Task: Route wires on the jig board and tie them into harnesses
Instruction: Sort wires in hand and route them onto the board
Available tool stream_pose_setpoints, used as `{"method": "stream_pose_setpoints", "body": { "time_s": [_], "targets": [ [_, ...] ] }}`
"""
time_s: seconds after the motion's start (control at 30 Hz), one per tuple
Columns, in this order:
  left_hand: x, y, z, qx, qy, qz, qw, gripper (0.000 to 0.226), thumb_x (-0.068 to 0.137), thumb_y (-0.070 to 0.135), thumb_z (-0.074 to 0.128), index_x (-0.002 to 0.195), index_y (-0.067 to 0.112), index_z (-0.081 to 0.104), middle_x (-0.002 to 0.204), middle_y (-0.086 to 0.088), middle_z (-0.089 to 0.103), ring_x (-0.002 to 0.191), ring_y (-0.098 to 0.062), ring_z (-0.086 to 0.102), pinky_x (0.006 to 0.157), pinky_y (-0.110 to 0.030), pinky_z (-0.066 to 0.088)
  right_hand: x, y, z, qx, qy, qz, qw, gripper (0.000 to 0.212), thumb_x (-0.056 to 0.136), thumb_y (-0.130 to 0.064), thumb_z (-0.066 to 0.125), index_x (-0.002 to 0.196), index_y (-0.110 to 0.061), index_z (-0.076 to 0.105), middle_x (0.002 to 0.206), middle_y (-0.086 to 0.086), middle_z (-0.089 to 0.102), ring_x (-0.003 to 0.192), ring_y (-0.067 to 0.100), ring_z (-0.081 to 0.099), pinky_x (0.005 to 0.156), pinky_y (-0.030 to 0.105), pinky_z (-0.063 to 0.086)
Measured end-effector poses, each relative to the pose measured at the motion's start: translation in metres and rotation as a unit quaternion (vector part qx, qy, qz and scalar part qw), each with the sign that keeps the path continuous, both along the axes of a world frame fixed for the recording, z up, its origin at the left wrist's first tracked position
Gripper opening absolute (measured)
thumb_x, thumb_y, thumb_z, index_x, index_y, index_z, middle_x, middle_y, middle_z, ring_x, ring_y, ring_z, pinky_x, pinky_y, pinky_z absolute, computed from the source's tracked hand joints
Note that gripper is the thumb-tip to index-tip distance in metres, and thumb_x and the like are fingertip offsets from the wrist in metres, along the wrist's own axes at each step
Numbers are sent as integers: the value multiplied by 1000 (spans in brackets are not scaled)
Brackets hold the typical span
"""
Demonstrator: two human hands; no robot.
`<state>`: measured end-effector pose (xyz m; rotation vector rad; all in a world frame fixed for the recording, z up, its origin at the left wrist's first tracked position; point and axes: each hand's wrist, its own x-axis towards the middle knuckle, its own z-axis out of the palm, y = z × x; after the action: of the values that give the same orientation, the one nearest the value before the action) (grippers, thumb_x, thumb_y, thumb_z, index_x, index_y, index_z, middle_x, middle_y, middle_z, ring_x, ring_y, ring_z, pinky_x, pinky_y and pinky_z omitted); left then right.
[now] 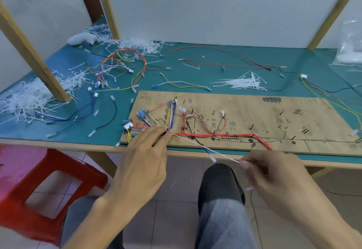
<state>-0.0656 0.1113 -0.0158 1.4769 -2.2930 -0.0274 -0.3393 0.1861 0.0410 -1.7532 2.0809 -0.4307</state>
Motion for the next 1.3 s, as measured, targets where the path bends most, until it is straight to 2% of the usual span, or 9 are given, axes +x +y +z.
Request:
{"method": "stream_pose_setpoints", "body": {
  "time_s": [0.1, 0.17, 0.27, 0.47, 0.67, 0.87, 1.0, 1.13, 1.3],
  "targets": [
    [-6, 0, -3, -12, -19, 11, 1000, 52, 92, 8, 70, 143, 15, 65, 144, -3, 62, 139, -22, 53, 122, -42, 37, -23, -16, -4, -37, -4, -40, 998, 28, 96, -28, 72, 69, -34, 66, 62, -13, 68, 62, 5, 63, 63, 26, 51],
    [-8, 1, -5, -12, -9, 14, 1000, 51, 91, 7, 68, 142, 14, 66, 143, -4, 62, 138, -23, 54, 122, -44, 38, -36, -28, -5, -51, -8, -60, 997, 27, 95, -24, 75, 73, -38, 69, 72, -16, 70, 71, 0, 59, 62, 14, 40],
    [-10, 2, -8, -19, 3, 22, 1000, 51, 90, 5, 66, 141, 12, 66, 142, -6, 62, 137, -24, 54, 120, -45, 40, -51, -44, -7, -63, -11, -87, 994, 14, 95, -23, 76, 86, -33, 82, 72, -19, 67, 74, -3, 56, 60, 12, 34],
    [-13, 3, -5, 2, 0, 35, 999, 54, 91, 17, 49, 143, 15, 65, 144, -4, 62, 137, -24, 53, 121, -43, 36, -62, -76, -11, -80, -1, -104, 991, 13, 86, -23, 83, 74, -29, 80, 65, -15, 68, 68, -6, 58, 52, 8, 33],
    [-11, 3, -4, 15, -1, 33, 999, 56, 92, 18, 47, 145, 16, 64, 145, -2, 61, 138, -21, 49, 123, -43, 34, -62, -92, -16, -122, 8, -49, 991, 13, 80, -19, 91, 79, -26, 80, 75, -6, 73, 74, 8, 66, 67, 25, 47],
    [-9, 2, -7, 19, -5, 35, 999, 57, 91, 18, 49, 145, 17, 63, 146, -2, 60, 139, -20, 49, 124, -40, 31, -65, -105, -14, -163, 71, 112, 978, 12, 78, -7, 90, 84, -17, 85, 86, -4, 69, 74, 17, 62, 74, 36, 52],
    [-9, 2, -6, 17, 0, 38, 999, 56, 90, 18, 50, 144, 17, 65, 145, -1, 61, 139, -18, 48, 123, -30, 18, -71, -113, -17, -163, 68, 94, 980, 6, 80, -20, 92, 82, -20, 86, 82, -9, 70, 72, 12, 61, 73, 33, 50],
    [-9, 2, -7, 8, -7, 36, 999, 56, 90, 18, 50, 145, 17, 64, 145, -1, 61, 139, -19, 49, 123, -32, 22, -71, -107, -27, -163, 105, 79, 978, 9, 88, -34, 83, 83, -27, 81, 79, -16, 61, 68, 6, 53, 67, 34, 47],
    [-8, 0, -12, -5, -5, 31, 999, 55, 93, 12, 57, 148, 16, 60, 145, -1, 60, 139, -19, 48, 124, -36, 26, -70, -104, -33, -156, 118, 47, 980, 15, 93, -37, 78, 84, -24, 78, 75, -14, 60, 69, 8, 54, 64, 31, 43]
  ]
}}
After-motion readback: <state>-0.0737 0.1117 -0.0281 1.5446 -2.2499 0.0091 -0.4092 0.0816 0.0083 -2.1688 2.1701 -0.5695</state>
